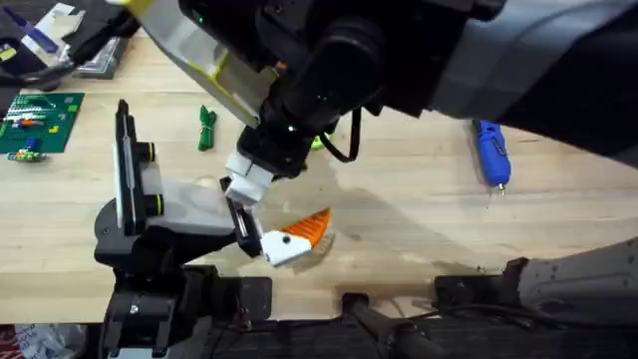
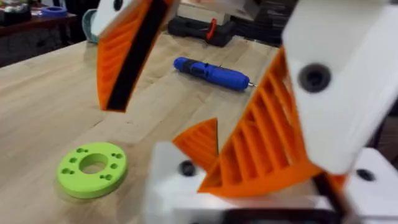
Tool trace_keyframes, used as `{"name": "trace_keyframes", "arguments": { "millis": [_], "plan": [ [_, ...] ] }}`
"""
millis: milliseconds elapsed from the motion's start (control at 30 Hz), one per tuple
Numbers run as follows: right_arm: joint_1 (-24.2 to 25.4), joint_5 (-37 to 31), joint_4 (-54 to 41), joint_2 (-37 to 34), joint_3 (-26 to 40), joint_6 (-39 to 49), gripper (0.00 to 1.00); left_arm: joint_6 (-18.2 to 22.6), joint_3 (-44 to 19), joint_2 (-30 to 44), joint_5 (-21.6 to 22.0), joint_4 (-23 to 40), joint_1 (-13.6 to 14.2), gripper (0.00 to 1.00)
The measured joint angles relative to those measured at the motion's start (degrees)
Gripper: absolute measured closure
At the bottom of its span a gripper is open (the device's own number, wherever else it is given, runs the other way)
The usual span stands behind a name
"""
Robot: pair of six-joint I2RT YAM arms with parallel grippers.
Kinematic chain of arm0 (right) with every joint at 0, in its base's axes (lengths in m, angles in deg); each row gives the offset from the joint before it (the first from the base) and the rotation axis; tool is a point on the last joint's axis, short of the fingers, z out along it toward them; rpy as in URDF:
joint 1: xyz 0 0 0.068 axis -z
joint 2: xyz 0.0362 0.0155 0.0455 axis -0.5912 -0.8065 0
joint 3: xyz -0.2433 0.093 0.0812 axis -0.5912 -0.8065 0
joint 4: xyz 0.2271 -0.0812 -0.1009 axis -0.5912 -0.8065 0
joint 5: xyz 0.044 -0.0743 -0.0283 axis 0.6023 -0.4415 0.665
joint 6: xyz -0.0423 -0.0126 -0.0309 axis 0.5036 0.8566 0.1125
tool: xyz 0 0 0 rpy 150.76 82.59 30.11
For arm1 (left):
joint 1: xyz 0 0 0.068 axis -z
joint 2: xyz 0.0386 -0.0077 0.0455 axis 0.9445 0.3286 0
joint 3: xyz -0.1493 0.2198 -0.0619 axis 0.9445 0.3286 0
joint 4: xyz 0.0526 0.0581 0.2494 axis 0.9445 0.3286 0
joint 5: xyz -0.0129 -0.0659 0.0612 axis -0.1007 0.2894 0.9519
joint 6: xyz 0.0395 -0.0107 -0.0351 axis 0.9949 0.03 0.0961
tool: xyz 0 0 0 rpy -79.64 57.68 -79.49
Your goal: Pick up the gripper from the table and insert it into the empty holder that is missing its gripper. Then pick up a screw, insert it into the mounting hole, and use the screwdriver to tighten it. Finally, clean up the table by picking up the vegetable and placing it into the bucket.
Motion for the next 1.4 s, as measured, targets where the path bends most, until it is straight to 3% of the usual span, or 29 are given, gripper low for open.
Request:
{"name": "trace_keyframes", "arguments": {
  "millis": [133, 367, 400, 433, 533, 1400],
  "plan": [
    [-0.01, 0.18, 0.29, 0.2, 0.0, 0.0, 0.014, 0.04, 0.02, -0.01, 0.12, -0.08, -0.24, 0.507],
    [-0.76, 1.5, 0.89, 2.35, 0.0, -0.02, 0.014, 0.49, 0.02, -0.01, -0.29, -0.01, -0.22, 0.608],
    [-0.86, 1.63, 0.86, 2.91, 0.0, -0.02, 0.014, 0.6, 0.02, -0.02, -0.33, -0.01, -0.22, 0.649],
    [-0.74, 1.94, 0.66, 4.6, 0.0, -0.04, 0.014, 0.8, 0.01, 0.0, -0.54, 0.04, -0.22, 0.841],
    [-0.24, 2.13, 0.51, 6.03, 0.0, -0.07, 0.013, 0.88, 0.02, -0.02, -0.69, 0.05, -0.22, 0.987],
    [0.23, 2.41, -0.33, 6.87, 0.0, -0.31, 0.014, 1.0, 0.02, 0.0, -0.75, 0.07, -0.22, 0.997]
  ]
}}
